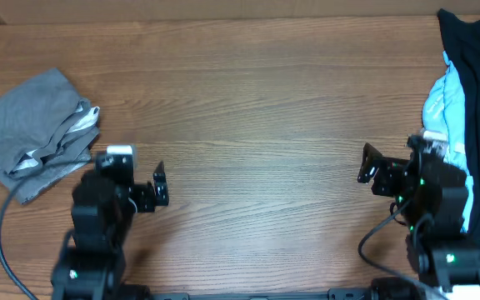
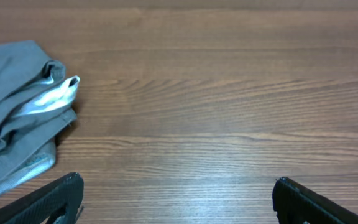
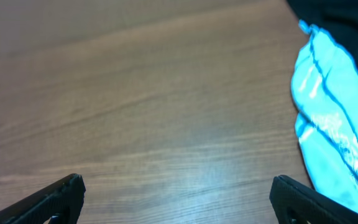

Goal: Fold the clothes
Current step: 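Reach the right gripper into the clothes pile and grasp the black shorts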

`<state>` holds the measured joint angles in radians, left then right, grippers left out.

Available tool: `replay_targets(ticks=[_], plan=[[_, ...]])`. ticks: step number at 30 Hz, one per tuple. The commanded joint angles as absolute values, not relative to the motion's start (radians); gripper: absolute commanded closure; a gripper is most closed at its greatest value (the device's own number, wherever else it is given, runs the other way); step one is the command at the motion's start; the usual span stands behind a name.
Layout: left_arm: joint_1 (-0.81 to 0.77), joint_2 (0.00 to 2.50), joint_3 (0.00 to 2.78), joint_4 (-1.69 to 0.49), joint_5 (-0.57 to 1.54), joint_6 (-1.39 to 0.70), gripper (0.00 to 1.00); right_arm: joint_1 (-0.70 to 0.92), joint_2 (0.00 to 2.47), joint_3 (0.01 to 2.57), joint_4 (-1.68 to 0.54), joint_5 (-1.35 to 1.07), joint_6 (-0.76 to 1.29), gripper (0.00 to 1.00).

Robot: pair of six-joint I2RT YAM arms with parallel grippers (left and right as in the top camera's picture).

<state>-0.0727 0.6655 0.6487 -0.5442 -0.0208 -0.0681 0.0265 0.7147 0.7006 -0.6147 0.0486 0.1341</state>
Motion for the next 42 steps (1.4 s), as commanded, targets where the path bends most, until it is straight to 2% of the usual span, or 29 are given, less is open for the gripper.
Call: replay_targets(ticks=[1,4,7,31,36,42], plan=[[-0.077,0.773,0.835,-0.619,-0.009,-0.048,0.0,0.023,0.781,0.812,-0.672,-0.031,0.13,0.0],[-0.077,0.82,0.919,-0.699,0.014,-0.049,0.0,0.023,0.793,0.822,-0.664,-0.071,0.13,0.0],[-0.077,0.824,0.928,-0.723,0.027,-0.049,0.0,0.003,0.793,0.822,-0.671,-0.009,0.183,0.0],[-0.077,0.824,0.943,-0.718,0.027,-0.083,0.0,-0.037,0.839,0.839,-0.673,0.044,0.214,0.0],[-0.077,0.833,0.982,-0.723,0.025,-0.083,0.0,-0.157,0.965,0.913,-0.699,0.052,0.241,0.0],[-0.077,1.001,1.131,-0.822,-0.007,-0.083,0.0,-0.493,1.098,0.936,-0.717,0.101,0.249,0.0]])
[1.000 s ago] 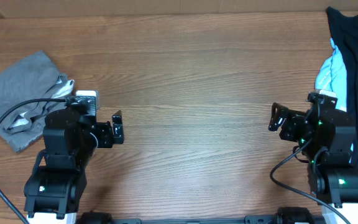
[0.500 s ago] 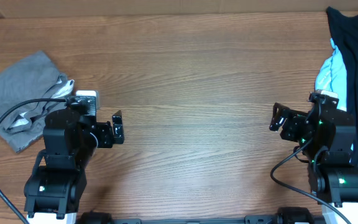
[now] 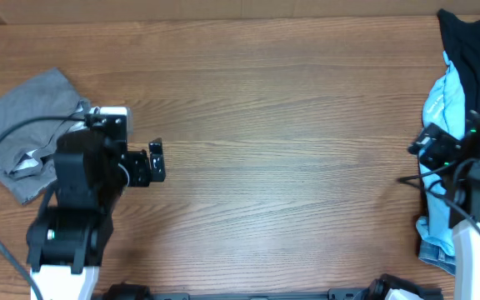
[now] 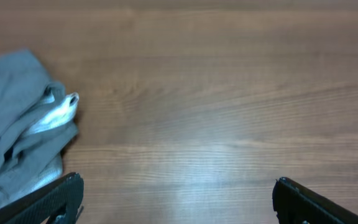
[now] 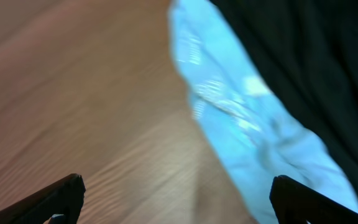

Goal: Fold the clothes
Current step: 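Reach the right gripper into the clothes pile and grasp the black shorts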

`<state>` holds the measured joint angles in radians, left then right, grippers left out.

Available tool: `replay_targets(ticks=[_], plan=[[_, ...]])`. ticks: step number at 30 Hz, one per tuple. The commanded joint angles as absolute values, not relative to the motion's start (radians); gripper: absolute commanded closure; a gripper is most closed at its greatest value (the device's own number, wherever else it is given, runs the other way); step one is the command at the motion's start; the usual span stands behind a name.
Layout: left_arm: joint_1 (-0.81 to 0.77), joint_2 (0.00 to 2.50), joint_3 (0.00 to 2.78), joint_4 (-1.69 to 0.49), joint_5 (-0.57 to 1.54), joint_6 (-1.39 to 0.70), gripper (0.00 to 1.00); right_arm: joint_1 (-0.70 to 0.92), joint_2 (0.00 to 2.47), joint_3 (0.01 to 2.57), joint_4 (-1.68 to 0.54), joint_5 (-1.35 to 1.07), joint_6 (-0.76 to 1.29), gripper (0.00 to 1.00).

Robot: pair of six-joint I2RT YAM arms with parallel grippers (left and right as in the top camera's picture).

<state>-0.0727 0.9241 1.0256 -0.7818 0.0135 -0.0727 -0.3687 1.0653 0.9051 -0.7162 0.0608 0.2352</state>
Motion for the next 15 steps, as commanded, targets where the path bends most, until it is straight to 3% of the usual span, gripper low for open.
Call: replay_targets(ticks=[1,4,6,15], plan=[[-0.077,1.052,1.184,-0.857,-0.01,-0.083,0.01,-0.576,1.123,0.936,-0.713,0.101,0.262,0.0],[-0.077,1.121,1.245,-0.882,0.022,-0.083,0.06,-0.75,1.184,0.936,-0.694,0.076,0.296,0.0],[-0.077,1.138,1.246,-0.882,0.066,-0.083,0.15,-0.833,1.231,0.936,-0.64,0.021,0.318,0.05],[-0.077,1.139,1.246,-0.886,0.079,-0.083,0.16,-0.853,1.5,0.936,-0.617,0.024,0.319,0.13]])
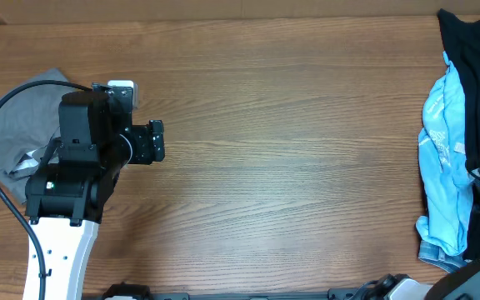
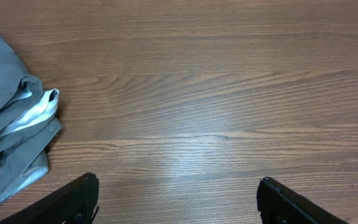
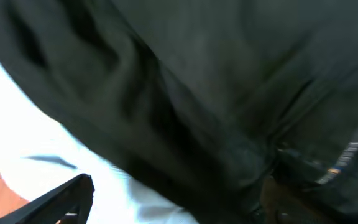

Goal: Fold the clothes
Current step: 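Reach the right gripper into the clothes pile and grasp the black shorts, then pull the black shorts out with the right gripper onto the table center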

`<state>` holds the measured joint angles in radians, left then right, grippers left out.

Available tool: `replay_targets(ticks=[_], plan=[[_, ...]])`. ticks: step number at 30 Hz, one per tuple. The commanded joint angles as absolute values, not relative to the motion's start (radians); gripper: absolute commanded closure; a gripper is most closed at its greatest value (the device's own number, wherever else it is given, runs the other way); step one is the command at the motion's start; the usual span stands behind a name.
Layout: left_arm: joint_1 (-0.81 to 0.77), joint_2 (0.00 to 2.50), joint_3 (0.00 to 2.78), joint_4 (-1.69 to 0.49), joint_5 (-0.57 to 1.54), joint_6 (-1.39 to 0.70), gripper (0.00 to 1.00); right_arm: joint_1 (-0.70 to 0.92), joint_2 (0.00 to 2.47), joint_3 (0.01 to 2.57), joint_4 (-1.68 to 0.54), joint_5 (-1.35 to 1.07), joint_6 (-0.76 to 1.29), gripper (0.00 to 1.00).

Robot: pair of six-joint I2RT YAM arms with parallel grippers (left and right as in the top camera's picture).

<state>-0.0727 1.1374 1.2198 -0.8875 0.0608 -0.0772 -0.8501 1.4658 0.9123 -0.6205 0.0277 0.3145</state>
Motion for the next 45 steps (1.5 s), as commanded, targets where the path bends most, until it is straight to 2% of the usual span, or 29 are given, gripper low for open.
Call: replay_targets(ticks=[1,3,6,8,11,20,30,32,34,36,37,38,42,45], plan=[[-0.077,1.139,1.246,-0.886,0.078,-0.083,0.16,-0.853,1.506,0.936,-0.617,0.024,0.319,0.14],[-0.077,1.139,1.246,-0.885,0.078,-0.083,0.16,-0.853,1.506,0.936,-0.614,0.026,0.319,0.19],[-0.077,1.139,1.246,-0.881,0.078,-0.083,0.15,-0.853,1.496,0.97,-0.632,0.024,0.319,0.17],[-0.077,1.139,1.246,-0.879,0.078,-0.083,0.14,-0.853,1.461,1.074,-0.701,0.03,0.319,0.12],[-0.077,1.139,1.246,-0.878,0.078,-0.083,0.12,-0.853,1.448,1.194,-0.787,0.139,0.327,0.11],[-0.077,1.139,1.246,-0.878,0.078,-0.083,0.11,-0.854,1.626,1.197,-0.836,0.33,0.354,0.11],[-0.077,1.139,1.246,-0.878,0.078,-0.083,0.11,-0.854,1.748,1.189,-0.846,0.359,0.395,0.11],[-0.077,1.139,1.246,-0.878,0.078,-0.083,0.11,-0.854,1.748,1.185,-0.842,0.359,0.395,0.15],[-0.077,1.139,1.246,-0.878,0.078,-0.083,0.11,-0.854,1.752,1.184,-0.843,0.359,0.395,0.28],[-0.077,1.139,1.246,-0.878,0.078,-0.083,0.11,-0.854,1.752,1.184,-0.844,0.358,0.395,0.64],[-0.077,1.139,1.246,-0.878,0.078,-0.083,0.11,-0.854,1.752,1.184,-0.843,0.352,0.394,0.87],[-0.077,1.139,1.246,-0.878,0.078,-0.083,0.11,-0.854,1.752,1.184,-0.838,0.326,0.393,0.96],[-0.077,1.139,1.246,-0.877,0.078,-0.083,0.11,-0.838,1.716,1.259,-0.859,0.174,0.318,0.96],[-0.077,1.139,1.246,-0.871,0.078,-0.083,0.11,-0.772,1.611,1.489,-0.948,-0.072,0.197,0.96]])
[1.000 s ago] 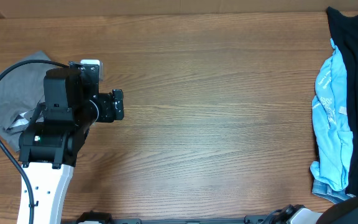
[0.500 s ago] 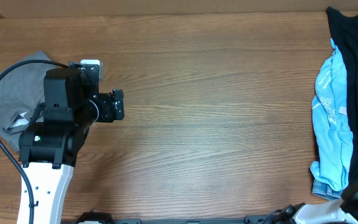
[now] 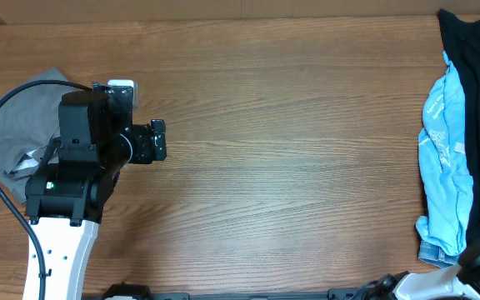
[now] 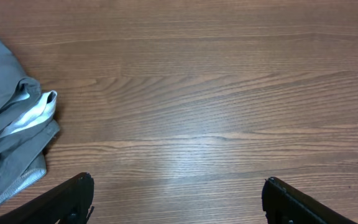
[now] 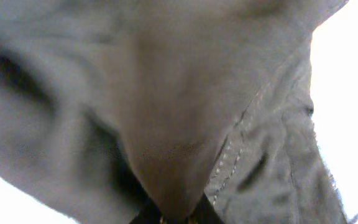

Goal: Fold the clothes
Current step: 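Pull the black shorts out with the right gripper onto the table center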

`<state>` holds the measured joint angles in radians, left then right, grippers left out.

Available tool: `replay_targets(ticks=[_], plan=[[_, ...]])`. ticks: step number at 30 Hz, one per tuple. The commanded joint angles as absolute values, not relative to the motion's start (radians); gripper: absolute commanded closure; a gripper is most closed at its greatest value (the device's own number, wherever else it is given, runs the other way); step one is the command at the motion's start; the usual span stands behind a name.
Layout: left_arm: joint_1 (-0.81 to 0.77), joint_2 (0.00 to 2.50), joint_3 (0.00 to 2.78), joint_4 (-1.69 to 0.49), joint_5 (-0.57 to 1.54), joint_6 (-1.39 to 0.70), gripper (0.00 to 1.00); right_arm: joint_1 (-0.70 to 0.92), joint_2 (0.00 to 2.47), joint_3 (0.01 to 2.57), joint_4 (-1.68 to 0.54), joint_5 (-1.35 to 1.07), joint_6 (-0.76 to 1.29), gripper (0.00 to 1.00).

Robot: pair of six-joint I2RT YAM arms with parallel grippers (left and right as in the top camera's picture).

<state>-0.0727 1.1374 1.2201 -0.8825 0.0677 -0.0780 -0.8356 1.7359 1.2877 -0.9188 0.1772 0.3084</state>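
The clothes pile lies along the table's right edge: a black garment [image 3: 477,75] with a light blue garment [image 3: 444,158] on its left side. Dark fabric [image 5: 166,93] fills the right wrist view. It narrows to a pinched fold at the bottom centre, where my right gripper [image 5: 173,218] is shut on it. That gripper is outside the overhead view. A folded grey garment [image 3: 7,125] sits at the far left, also seen as grey cloth [image 4: 8,137] in the left wrist view. My left gripper [image 3: 157,140] hangs open to the right of it, over bare wood [image 4: 176,186].
The wooden table [image 3: 290,125] runs between the two heaps. The left arm's black cable loops over the grey garment. Part of the right arm shows at the bottom right corner.
My right gripper was open over the black fabric and is now shut on a fold of it. The left arm has hardly moved.
Both grippers were open near the table's front, the right one beside the pile. Then the left arm stood farther back by the grey garment and the right gripper was over the blue garment. Later it was over the black one, which it now grips.
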Motion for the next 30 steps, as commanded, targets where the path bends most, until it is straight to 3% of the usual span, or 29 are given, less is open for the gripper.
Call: replay_targets(ticks=[1,5,8,13,14,15,22,23,24,30], plan=[[-0.077,1.139,1.246,-0.867,0.078,-0.083,0.11,-0.742,1.588,1.564,-0.981,-0.155,0.165,0.96],[-0.077,1.139,1.246,-0.857,0.078,-0.083,0.11,-0.489,1.504,1.827,-1.088,-0.397,0.069,0.96],[-0.077,1.139,1.246,-0.857,0.079,-0.084,0.12,-0.175,1.496,1.845,-1.07,-0.412,0.07,0.96],[-0.077,1.139,1.246,-0.856,0.079,-0.086,0.11,0.126,1.636,1.845,-1.076,-0.405,0.07,0.93],[-0.077,1.139,1.246,-0.855,0.079,-0.086,0.11,0.147,1.663,1.845,-1.076,-0.397,0.07,0.73],[-0.077,1.139,1.246,-0.855,0.079,-0.086,0.11,0.154,1.681,1.845,-1.08,-0.37,0.07,0.6],[-0.077,1.139,1.246,-0.844,0.078,-0.086,0.07,0.036,1.681,1.844,-1.319,0.115,0.071,0.5],[-0.077,1.139,1.246,-0.841,0.078,-0.086,0.07,0.009,1.688,1.829,-1.365,0.11,0.071,0.42],[-0.077,1.139,1.246,-0.838,0.078,-0.086,0.06,-0.017,1.697,1.801,-1.401,0.103,0.071,0.41],[-0.077,1.139,1.246,-0.837,0.078,-0.086,0.06,-0.067,1.708,1.487,-1.326,-0.046,0.081,0.41]])
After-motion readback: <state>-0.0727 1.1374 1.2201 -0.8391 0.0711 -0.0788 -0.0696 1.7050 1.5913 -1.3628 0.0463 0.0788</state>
